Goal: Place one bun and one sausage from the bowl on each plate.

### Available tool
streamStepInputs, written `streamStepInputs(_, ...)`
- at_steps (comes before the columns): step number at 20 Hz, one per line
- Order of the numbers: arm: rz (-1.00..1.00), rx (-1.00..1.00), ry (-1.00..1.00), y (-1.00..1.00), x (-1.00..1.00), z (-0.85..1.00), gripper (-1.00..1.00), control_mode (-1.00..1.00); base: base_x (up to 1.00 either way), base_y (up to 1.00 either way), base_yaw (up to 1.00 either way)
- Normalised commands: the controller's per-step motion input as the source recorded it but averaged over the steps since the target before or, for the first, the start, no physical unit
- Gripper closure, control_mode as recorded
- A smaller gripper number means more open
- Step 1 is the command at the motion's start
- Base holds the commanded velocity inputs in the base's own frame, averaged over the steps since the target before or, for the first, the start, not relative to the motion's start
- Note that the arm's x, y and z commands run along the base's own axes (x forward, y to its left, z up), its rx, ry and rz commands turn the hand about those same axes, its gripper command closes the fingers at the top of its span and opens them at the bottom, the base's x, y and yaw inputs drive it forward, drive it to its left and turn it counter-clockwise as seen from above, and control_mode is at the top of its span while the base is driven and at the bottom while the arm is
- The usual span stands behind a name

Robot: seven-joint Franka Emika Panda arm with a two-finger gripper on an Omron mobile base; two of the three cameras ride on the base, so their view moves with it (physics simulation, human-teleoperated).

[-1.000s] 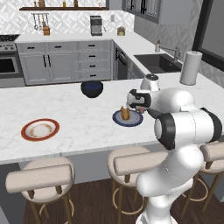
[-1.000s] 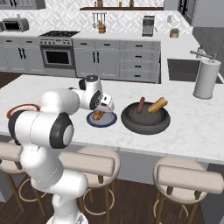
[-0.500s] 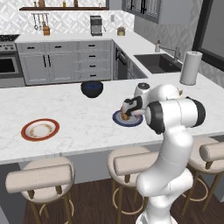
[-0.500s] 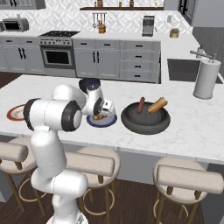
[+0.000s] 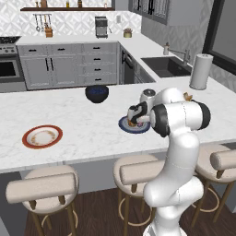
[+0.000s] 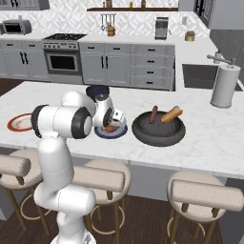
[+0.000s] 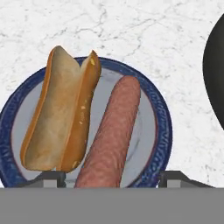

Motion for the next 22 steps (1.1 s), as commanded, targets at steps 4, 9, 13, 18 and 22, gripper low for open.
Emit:
streamStepInputs(4, 0.00, 0.07, -0.20, -0.40, -0.20, 0.86, -1.00, -1.00, 0.00, 0.00, 0.00)
streamStepInputs(9, 0.08, 0.00, -0.33, -1.00, -0.98, 1.00, -1.00, -1.00, 0.00, 0.00, 0.00)
streamStepInputs(13, 0.00, 0.00, 0.01, -1.00, -0.26, 0.38, -1.00, -1.00, 0.00, 0.00, 0.00)
streamStepInputs(18, -0.02, 0.01, 0.31, -1.00, 0.45, 0.12, -1.00, -1.00, 0.00, 0.00, 0.00)
streamStepInputs(22, 0.00, 0.03, 0.36, -0.89, 0.70, 0.00, -1.00, -1.00, 0.00, 0.00, 0.00)
